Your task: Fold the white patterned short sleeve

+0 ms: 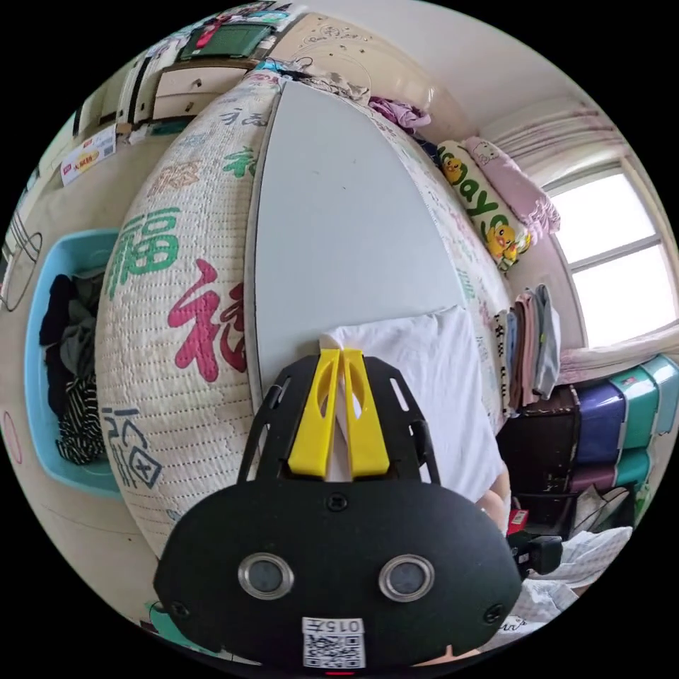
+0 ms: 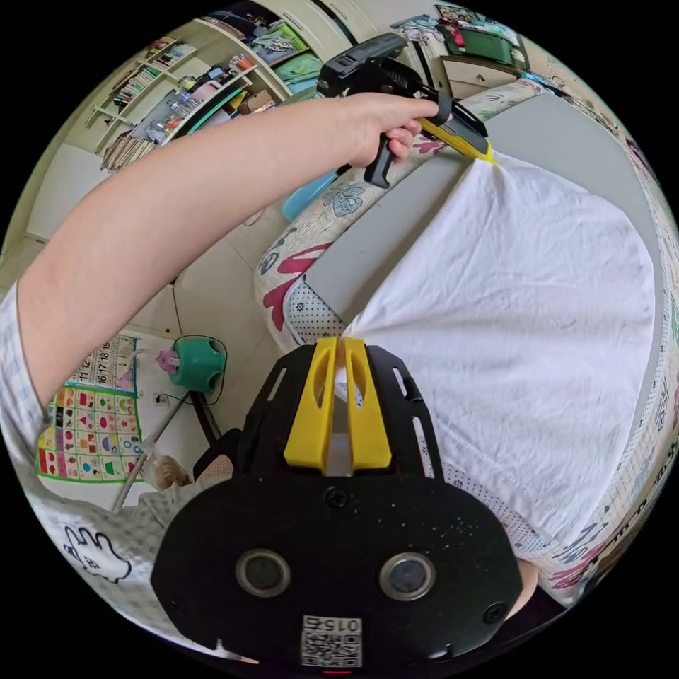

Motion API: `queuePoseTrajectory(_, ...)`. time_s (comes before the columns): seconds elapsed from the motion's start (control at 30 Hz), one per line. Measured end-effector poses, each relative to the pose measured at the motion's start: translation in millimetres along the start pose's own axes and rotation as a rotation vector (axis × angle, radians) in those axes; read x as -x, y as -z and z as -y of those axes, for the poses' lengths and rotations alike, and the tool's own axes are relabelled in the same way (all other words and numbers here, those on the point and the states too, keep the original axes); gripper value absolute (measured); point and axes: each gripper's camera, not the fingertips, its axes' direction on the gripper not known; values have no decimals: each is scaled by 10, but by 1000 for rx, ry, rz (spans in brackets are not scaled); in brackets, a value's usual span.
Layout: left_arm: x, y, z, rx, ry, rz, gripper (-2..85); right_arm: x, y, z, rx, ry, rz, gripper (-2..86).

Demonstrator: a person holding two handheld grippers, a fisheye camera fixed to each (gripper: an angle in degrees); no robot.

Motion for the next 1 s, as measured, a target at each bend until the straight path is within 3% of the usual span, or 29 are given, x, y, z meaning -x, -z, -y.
queuePoseTrajectory(0.2, -366, 326, -90, -52, -44, 200, 4, -112, 844, -483, -90, 70, 141, 36)
queuePoseTrajectory(0.27, -522, 489, -111, -91, -77, 237, 10, -369, 1315, -860, -201, 16, 56, 46)
queuePoseTrajectory(0.4, -1048, 640, 3, -89, -207, 86, 21, -1022, 1692, -1457, -290, -212, -128, 56)
queuePoseTrajectory(0.57, -1797, 289, 290, -41, -328, -45, 22, -1732, 1565, -2024, -316, -396, -65, 71)
queuePoseTrajectory(0.77, -2207, -582, 650, 119, -271, -86, 10, -2130, 1132, -2160, -282, -433, 50, 58)
queuePoseTrajectory(1.0, -2424, -966, 777, 198, -293, 74, -4, -2266, 809, -2371, -183, -372, -48, 5)
